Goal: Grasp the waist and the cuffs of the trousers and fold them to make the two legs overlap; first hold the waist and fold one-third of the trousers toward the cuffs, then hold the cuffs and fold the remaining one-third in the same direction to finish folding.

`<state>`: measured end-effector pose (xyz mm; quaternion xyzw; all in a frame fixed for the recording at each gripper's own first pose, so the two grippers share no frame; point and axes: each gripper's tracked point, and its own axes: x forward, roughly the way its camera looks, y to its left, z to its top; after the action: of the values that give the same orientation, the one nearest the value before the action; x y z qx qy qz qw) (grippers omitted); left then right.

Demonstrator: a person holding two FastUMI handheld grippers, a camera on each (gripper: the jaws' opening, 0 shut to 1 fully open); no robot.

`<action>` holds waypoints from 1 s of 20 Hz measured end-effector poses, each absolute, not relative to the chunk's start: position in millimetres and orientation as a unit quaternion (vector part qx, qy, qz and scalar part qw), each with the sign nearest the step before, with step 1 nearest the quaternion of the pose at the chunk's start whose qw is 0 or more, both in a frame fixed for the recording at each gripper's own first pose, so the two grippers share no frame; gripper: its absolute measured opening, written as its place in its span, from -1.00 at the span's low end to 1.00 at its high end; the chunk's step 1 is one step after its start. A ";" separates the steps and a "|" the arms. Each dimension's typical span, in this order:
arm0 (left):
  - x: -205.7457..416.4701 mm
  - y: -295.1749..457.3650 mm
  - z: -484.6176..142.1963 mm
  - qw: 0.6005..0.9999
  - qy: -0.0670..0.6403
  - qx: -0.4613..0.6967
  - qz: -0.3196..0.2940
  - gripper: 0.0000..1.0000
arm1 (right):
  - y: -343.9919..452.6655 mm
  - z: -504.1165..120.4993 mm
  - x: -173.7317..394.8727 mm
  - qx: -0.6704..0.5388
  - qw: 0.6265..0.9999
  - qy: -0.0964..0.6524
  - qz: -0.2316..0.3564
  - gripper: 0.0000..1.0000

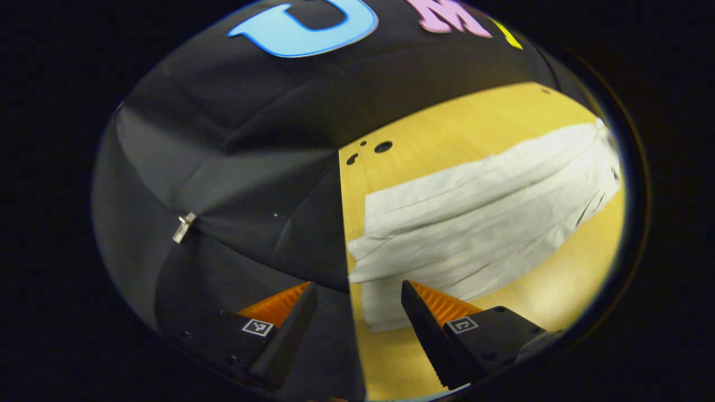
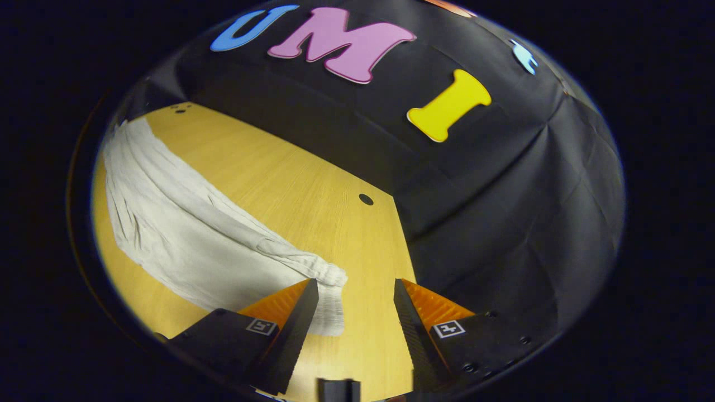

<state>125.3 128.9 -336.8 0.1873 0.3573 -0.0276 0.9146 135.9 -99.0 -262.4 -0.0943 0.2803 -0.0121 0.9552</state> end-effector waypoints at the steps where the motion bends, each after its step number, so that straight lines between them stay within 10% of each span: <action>1: 123.6 120.8 -335.4 0.922 0.350 0.164 -0.028 0.93 | -93.4 -264.2 127.1 -0.047 0.957 0.287 -0.021 0.71; 12: 100.8 53.0 -331.4 0.927 0.286 -0.243 0.012 0.92 | -53.1 -318.9 96.5 0.293 0.884 0.347 -0.109 0.71; 20: 89.1 44.2 -356.7 0.892 0.313 -0.326 0.027 0.92 | -56.9 -362.5 130.7 0.399 0.823 0.367 -0.171 0.71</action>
<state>89.1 44.2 -356.7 -0.3260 0.3133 0.0274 0.8915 130.7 -56.9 -362.5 0.3986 0.3668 -0.1711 0.8230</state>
